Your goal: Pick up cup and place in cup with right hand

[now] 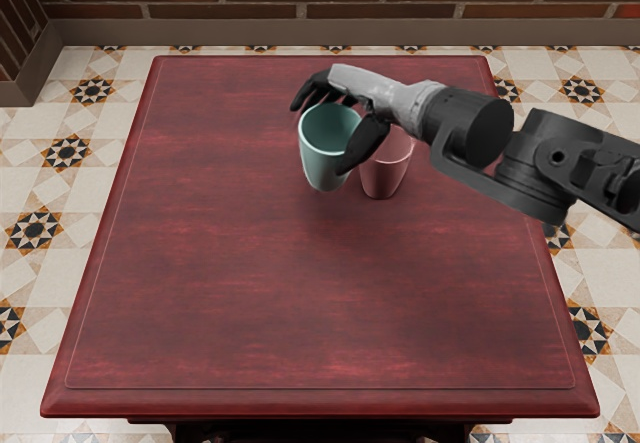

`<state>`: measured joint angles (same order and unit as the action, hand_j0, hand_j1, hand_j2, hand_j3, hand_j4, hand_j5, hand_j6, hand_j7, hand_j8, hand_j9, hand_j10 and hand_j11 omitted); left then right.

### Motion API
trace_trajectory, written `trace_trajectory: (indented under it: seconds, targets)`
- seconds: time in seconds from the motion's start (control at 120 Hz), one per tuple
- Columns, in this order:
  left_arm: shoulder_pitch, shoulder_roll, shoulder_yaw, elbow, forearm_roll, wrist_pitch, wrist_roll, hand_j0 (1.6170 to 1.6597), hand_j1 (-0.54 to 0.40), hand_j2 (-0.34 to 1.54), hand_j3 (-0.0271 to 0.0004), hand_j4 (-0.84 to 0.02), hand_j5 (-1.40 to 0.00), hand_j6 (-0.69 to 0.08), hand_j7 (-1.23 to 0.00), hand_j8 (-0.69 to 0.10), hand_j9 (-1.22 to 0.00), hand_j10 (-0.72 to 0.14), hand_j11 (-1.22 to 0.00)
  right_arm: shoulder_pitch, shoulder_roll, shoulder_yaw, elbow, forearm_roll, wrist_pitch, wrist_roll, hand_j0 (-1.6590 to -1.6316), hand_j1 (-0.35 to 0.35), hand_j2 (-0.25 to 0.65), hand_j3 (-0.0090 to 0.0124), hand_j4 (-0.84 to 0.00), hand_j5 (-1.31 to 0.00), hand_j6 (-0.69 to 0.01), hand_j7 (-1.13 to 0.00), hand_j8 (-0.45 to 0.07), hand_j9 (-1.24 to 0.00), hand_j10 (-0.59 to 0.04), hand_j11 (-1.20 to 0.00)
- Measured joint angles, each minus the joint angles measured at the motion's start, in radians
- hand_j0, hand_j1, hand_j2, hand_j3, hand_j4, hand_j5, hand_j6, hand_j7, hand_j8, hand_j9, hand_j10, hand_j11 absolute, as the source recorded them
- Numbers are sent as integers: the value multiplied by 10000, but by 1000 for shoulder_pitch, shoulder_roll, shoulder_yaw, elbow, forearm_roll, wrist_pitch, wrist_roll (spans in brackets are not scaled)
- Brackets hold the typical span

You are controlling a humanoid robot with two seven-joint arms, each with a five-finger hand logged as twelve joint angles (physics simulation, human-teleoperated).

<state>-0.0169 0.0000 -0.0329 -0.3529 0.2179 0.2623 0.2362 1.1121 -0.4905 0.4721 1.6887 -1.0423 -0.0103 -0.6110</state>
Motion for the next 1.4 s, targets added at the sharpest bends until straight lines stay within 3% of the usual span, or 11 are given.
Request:
trace_trajectory:
  seconds: [0.158,0.508,0.933,1.117,1.4]
  targets:
    - [0,0,0,0,0,0,0,16581,3490,-2,1,0,1,1,1,1,1,1,1,46,-33,6,-24,36,3,0,-16565,282,82,8,-4135,-5732,-4133,-5601,-3523,-5705,-4256,-5675]
    - [0,0,0,0,0,0,0,16581,3490,-2,0,0,0,1,0,1,0,1,0,82,-99,22,-32,82,30,0,-16576,1015,752,4,-4142,-5673,-3595,-5552,-2998,-5715,-3736,-5705]
    - [0,0,0,0,0,0,0,16581,3490,-1,0,0,0,0,0,1,0,1,0,76,-136,19,-56,93,35,1,-16578,1404,1095,-1,-4091,-5720,-3231,-5543,-2662,-5761,-3431,-5772]
    - [0,0,0,0,0,0,0,16581,3490,-1,0,0,0,1,0,1,0,1,0,67,-151,14,-60,92,35,0,-16581,1425,1139,6,-4100,-5714,-3230,-5542,-2696,-5777,-3412,-5802]
    - [0,0,-1,0,0,0,0,16581,3490,-1,0,0,0,1,0,1,0,1,0,60,-112,10,-122,92,36,0,-16580,1525,1263,3,-4074,-5743,-3154,-5542,-2585,-5783,-3355,-5810]
